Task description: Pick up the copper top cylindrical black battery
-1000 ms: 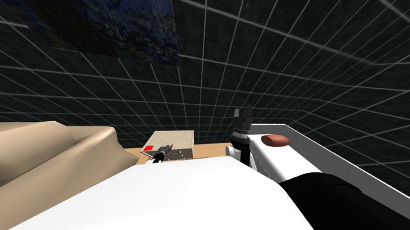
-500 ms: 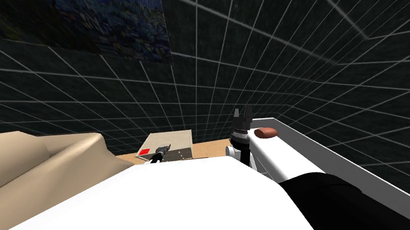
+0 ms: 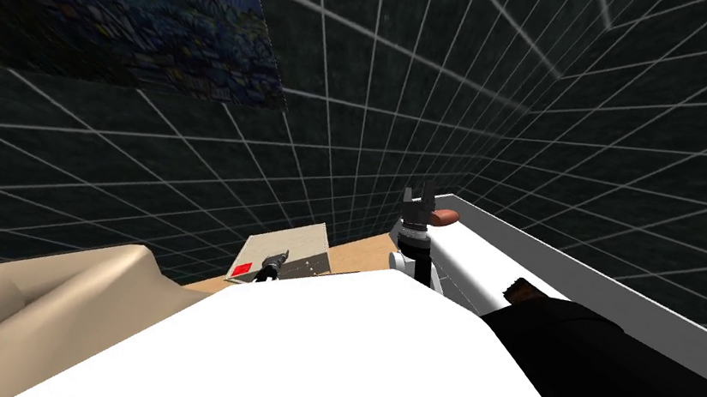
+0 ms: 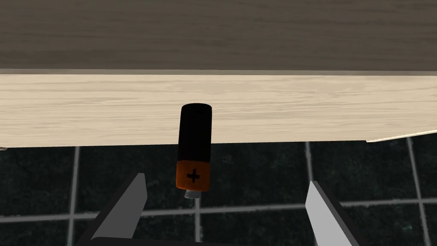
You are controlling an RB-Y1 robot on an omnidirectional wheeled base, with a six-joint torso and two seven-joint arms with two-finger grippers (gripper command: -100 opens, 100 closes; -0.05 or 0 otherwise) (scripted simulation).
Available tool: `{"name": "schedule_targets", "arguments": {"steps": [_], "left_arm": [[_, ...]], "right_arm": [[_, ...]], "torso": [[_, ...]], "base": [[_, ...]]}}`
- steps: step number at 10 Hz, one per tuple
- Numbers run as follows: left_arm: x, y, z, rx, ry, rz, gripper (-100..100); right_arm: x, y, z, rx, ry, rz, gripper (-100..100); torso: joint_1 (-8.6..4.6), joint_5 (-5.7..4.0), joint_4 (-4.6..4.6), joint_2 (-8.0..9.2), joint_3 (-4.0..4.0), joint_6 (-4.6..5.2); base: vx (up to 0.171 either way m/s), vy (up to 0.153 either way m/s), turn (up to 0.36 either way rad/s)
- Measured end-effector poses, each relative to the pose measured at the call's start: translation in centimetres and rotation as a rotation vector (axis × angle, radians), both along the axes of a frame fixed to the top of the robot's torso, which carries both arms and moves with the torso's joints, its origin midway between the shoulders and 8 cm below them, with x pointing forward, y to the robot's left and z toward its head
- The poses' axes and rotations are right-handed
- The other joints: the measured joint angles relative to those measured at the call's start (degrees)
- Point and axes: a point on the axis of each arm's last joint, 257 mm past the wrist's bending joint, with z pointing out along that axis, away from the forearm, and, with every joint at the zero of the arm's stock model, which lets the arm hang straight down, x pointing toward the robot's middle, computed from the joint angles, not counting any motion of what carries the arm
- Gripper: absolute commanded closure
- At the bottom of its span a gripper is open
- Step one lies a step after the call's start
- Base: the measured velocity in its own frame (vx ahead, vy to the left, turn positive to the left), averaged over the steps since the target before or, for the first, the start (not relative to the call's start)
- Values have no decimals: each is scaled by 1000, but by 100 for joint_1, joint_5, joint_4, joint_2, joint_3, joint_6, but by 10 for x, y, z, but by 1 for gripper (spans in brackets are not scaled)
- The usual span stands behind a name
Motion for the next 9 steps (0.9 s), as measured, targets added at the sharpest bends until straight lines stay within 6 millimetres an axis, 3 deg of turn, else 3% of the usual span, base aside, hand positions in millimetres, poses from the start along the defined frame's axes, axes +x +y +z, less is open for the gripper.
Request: {"name": "schedule_targets", "arguments": {"steps": [2, 9], "left_arm": [[-4, 12, 0, 0, -2, 48, -100], [-23, 38, -4, -3, -2, 180, -100]], "right_arm": [[0, 0, 0, 0, 0, 0, 0], [0, 0, 0, 0, 0, 0, 0]], "torso": [[2, 1, 2, 8, 5, 0], [-6, -1, 0, -1, 0, -5]], "base": [[-70, 46, -301], [-40, 18, -162]]}}
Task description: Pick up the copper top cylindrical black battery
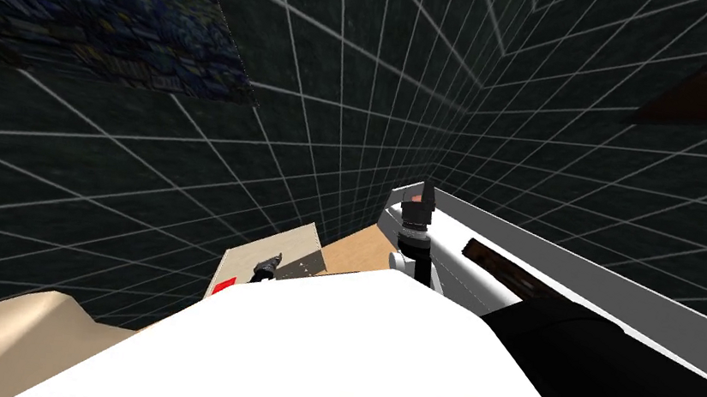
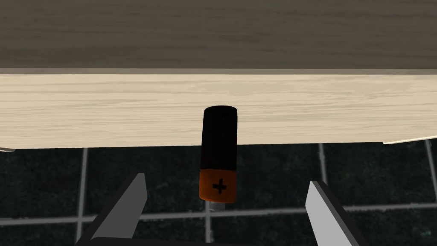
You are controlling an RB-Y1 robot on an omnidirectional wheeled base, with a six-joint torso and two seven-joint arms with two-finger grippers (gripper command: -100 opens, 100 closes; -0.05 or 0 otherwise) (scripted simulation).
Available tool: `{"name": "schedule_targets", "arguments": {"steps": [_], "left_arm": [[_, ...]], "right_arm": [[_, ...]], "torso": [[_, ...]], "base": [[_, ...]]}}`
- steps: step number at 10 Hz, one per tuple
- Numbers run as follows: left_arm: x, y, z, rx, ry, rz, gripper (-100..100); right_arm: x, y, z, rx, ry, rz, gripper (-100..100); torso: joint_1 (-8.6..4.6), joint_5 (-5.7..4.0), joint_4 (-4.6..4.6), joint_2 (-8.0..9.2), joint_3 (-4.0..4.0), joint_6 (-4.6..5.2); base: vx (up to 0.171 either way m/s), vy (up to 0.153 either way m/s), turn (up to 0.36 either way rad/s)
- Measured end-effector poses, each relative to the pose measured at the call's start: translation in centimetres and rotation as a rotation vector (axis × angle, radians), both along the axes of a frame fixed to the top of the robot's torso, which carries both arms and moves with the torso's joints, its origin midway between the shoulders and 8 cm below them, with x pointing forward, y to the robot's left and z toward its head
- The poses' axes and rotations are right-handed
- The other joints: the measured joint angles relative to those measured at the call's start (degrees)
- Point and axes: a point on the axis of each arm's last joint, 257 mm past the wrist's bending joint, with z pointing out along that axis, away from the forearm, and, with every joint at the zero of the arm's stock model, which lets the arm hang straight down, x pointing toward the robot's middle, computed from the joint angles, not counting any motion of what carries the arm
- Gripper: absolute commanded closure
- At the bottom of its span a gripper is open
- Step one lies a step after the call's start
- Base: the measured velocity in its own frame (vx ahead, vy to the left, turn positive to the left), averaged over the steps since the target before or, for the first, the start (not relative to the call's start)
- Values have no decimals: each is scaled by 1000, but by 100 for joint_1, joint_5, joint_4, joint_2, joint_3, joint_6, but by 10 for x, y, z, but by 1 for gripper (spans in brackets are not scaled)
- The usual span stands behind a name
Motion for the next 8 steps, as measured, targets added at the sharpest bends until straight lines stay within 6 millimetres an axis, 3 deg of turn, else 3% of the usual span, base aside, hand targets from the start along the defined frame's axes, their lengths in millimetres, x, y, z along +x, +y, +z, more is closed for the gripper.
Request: {"name": "schedule_targets", "arguments": {"steps": [8], "left_arm": [[-25, 22, -7, -16, 6, 159, -100]], "right_arm": [[0, 0, 0, 0, 0, 0, 0]], "torso": [[2, 1, 0, -4, -2, 5]], "base": [[-53, 24, -215]]}}
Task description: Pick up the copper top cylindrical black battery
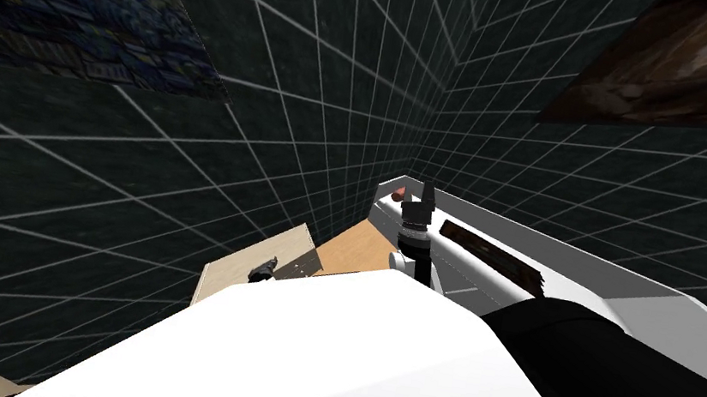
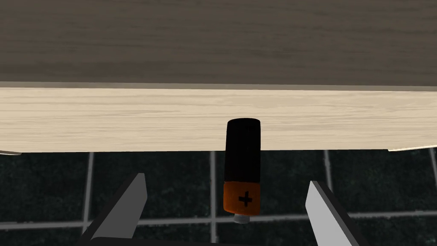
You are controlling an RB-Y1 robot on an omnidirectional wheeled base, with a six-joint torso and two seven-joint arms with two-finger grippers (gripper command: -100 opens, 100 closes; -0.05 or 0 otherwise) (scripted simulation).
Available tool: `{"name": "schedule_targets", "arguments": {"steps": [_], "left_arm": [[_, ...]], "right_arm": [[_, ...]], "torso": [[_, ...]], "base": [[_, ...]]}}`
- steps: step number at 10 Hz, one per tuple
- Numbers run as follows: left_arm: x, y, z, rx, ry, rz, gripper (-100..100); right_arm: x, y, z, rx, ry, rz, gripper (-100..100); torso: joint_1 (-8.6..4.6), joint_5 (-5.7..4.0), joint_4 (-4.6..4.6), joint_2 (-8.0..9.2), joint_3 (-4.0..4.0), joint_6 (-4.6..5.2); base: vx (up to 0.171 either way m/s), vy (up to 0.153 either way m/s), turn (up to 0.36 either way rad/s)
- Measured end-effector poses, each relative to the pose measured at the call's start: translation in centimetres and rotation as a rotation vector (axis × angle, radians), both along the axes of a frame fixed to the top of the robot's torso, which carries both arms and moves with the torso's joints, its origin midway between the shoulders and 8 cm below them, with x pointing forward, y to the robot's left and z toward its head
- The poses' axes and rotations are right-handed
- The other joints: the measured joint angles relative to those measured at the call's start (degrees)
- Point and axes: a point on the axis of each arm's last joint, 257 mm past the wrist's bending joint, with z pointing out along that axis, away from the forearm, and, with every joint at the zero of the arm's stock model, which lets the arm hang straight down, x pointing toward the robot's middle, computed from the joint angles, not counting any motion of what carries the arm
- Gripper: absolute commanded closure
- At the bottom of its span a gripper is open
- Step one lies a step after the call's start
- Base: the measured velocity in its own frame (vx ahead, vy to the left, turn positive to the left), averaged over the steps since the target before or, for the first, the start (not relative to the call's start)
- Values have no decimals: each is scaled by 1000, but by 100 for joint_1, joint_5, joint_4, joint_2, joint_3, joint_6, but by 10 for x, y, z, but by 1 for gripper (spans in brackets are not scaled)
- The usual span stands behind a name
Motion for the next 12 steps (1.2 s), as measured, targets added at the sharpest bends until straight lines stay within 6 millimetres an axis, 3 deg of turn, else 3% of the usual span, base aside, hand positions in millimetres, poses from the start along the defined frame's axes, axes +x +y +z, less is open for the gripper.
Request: {"name": "schedule_targets", "arguments": {"steps": [1, 2, 6, 7, 8, 10, 12], "left_arm": [[-4, 3, -1, -2, 1, 23, -100], [-4, 4, -1, -3, 2, 26, 100], [-4, 4, -1, -2, 2, 26, 100], [-4, 4, -1, -2, 2, 26, 0], [-4, 4, -1, -2, 2, 26, 100], [0, 2, 1, 3, 0, -6, 100], [4, 1, 6, 18, -1, -45, 100]], "right_arm": [[0, 0, 0, 0, 0, 0, 0], [0, 0, 0, 0, 0, 0, 0], [0, 0, 0, 0, 0, 0, 0], [0, 0, 0, 0, 0, 0, 0], [0, 0, 0, 0, 0, 0, 0], [0, 0, 0, 0, 0, 0, 0], [0, 0, 0, 0, 0, 0, 0]], "torso": [[2, 0, 0, 3, 2, -8], [-1, 0, -2, -7, -3, -8], [-4, 1, -6, -22, -13, -7], [-4, 1, -6, -22, -13, -7], [-4, 1, -6, -23, -13, -7], [-11, -3, -12, -45, -27, -14], [-16, -2, -11, -52, -30, -7]], "base": [[-25, 8, -5], [-5, 2, 1], [0, 0, 0], [0, 0, 0], [60, -25, 309], [85, -24, 366], [53, -29, 95]]}}
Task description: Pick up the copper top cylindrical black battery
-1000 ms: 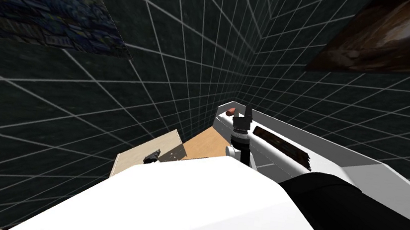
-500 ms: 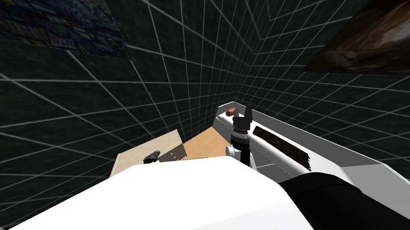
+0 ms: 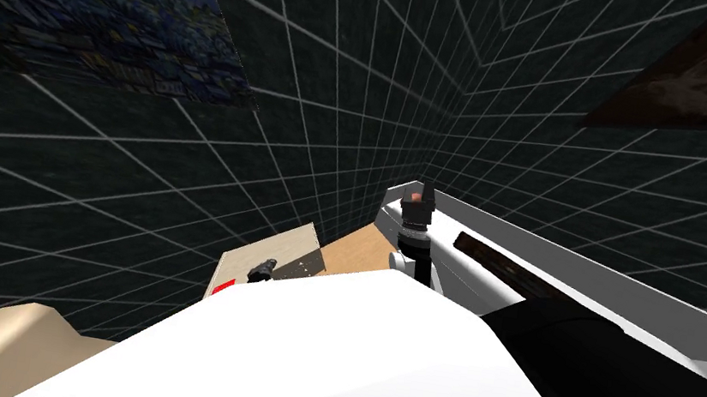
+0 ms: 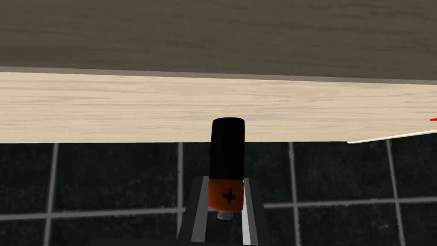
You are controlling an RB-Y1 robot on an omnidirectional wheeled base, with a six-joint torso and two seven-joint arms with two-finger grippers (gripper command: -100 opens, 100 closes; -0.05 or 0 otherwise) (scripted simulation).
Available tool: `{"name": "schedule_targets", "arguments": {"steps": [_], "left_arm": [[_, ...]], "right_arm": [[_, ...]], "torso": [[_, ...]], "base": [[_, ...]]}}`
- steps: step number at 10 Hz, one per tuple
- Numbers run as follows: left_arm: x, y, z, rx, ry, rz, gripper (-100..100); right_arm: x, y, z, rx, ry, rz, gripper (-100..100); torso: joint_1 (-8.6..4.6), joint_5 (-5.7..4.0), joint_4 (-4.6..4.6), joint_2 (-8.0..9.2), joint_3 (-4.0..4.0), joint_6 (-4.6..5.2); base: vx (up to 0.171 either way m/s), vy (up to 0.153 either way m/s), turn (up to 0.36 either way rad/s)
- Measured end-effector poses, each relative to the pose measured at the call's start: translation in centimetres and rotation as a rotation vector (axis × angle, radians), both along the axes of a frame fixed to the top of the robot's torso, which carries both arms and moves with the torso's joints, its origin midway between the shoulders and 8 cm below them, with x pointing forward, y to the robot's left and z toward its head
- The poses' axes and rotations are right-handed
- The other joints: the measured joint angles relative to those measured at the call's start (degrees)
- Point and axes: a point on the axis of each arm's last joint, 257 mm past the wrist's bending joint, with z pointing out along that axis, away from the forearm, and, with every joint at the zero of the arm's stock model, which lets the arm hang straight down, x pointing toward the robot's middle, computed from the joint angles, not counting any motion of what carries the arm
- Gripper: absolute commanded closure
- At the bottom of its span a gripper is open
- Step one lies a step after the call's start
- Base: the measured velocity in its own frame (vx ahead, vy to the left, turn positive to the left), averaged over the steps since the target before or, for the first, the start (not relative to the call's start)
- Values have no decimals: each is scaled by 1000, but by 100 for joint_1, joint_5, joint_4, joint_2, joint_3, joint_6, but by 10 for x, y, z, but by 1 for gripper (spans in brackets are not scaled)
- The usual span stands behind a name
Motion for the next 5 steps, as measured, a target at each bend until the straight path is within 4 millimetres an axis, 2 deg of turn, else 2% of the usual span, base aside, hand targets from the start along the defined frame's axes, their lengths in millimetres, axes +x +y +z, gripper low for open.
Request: {"name": "schedule_targets", "arguments": {"steps": [1, 2, 5], "left_arm": [[3, -2, 0, -8, -1, -10, 100], [5, -5, -1, -10, -2, -18, 100], [13, -12, 2, 4, -1, -86, 100]], "right_arm": [[0, 0, 0, 0, 0, 0, 0], [0, 0, 0, 0, 0, 0, 0], [0, 0, 0, 0, 0, 0, 0]], "torso": [[3, 4, 3, 10, 6, 8], [10, 4, 4, 21, 12, 5], [7, -2, -2, 0, 0, -8]], "base": [[3, -2, -58], [44, -20, 407], [73, -28, 257]]}}
